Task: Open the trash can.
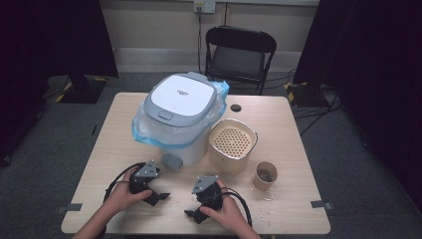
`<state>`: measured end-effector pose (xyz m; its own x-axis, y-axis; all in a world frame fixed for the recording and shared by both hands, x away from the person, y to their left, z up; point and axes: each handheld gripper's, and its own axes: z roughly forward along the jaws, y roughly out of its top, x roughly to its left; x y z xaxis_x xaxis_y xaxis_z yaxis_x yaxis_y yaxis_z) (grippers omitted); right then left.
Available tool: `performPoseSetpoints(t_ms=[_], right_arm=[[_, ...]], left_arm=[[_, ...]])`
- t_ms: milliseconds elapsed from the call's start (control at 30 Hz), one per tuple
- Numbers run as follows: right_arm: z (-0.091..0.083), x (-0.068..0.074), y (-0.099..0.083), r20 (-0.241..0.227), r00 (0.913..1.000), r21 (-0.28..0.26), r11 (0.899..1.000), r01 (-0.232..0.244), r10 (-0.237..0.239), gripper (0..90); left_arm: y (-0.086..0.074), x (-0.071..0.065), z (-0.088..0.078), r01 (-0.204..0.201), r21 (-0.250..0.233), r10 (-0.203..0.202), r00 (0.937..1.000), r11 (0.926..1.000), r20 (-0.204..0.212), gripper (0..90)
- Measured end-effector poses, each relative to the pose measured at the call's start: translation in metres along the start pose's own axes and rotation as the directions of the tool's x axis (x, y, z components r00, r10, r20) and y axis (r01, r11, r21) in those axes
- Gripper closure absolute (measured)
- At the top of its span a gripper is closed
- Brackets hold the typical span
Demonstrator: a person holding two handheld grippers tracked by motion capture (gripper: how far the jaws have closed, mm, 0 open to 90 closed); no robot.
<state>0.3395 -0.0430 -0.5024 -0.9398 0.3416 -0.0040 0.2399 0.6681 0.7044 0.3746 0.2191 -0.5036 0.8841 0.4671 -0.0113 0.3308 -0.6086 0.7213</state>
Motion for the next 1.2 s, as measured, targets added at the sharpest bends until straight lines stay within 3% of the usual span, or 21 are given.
performPoseSetpoints(t_ms=[400, 567, 600, 700, 733, 767, 833, 867, 967, 1133, 1200], right_arm=[[0.0, 0.0, 0.0, 0.0, 1.0, -0.001, 1.0, 0.001, -0.001, 0.0], [0.0, -0.001, 0.0, -0.002, 1.0, -0.001, 1.0, 0.004, -0.004, 0.0], [0.001, -0.001, 0.0, -0.002, 1.0, -0.001, 1.0, 0.004, -0.004, 0.0], [0.001, -0.001, 0.001, -0.001, 1.0, -0.002, 1.0, 0.002, -0.002, 0.0], [0.001, -0.002, 0.001, -0.001, 1.0, -0.001, 1.0, 0.002, -0.002, 0.0], [0.001, -0.002, 0.001, -0.001, 1.0, -0.001, 1.0, 0.001, -0.001, 0.0], [0.001, -0.002, 0.001, -0.002, 1.0, -0.003, 1.0, 0.004, -0.004, 0.0], [0.001, -0.002, 0.001, -0.002, 1.0, -0.002, 1.0, 0.003, -0.003, 0.0], [0.001, -0.002, 0.001, -0.001, 1.0, -0.002, 1.0, 0.002, -0.002, 0.0], [0.001, -0.002, 0.001, -0.002, 1.0, -0.004, 1.0, 0.005, -0.005, 0.0], [0.001, -0.002, 0.001, -0.002, 1.0, -0.001, 1.0, 0.001, -0.001, 0.0]], left_arm=[[0.0, 0.001, 0.0, -0.003, 0.004, 0.003, 1.0, 1.0, 0.001, 0.0], [0.0, 0.001, -0.001, 0.01, 0.001, -0.01, 0.9999, 1.0, 0.003, 0.1], [0.0, 0.002, -0.002, 0.027, 0.0, -0.027, 0.9995, 0.9996, 0.014, 0.4], [0.001, 0.004, -0.006, 0.031, 0.004, -0.031, 0.9994, 0.9995, 0.015, 12.3], [0.002, 0.005, -0.008, 0.036, 0.004, -0.036, 0.9992, 0.9993, 0.019, 19.7], [0.003, 0.005, -0.012, 0.064, 0.004, -0.064, 0.9976, 0.9979, 0.024, 21.0], [0.003, 0.006, -0.015, 0.072, 0.013, -0.072, 0.9972, 0.9973, 0.021, 14.1], [0.004, 0.006, -0.02, 0.099, 0.004, -0.099, 0.9948, 0.9951, 0.023, 18.1], [0.005, 0.007, -0.028, 0.153, 0.001, -0.153, 0.9879, 0.9883, 0.029, 16.2], [0.011, 0.008, -0.039, 0.17, -0.003, -0.17, 0.9851, 0.9854, 0.025, 15.8], [0.017, 0.01, -0.047, 0.195, -0.012, -0.194, 0.9805, 0.9808, 0.029, 15.8]])
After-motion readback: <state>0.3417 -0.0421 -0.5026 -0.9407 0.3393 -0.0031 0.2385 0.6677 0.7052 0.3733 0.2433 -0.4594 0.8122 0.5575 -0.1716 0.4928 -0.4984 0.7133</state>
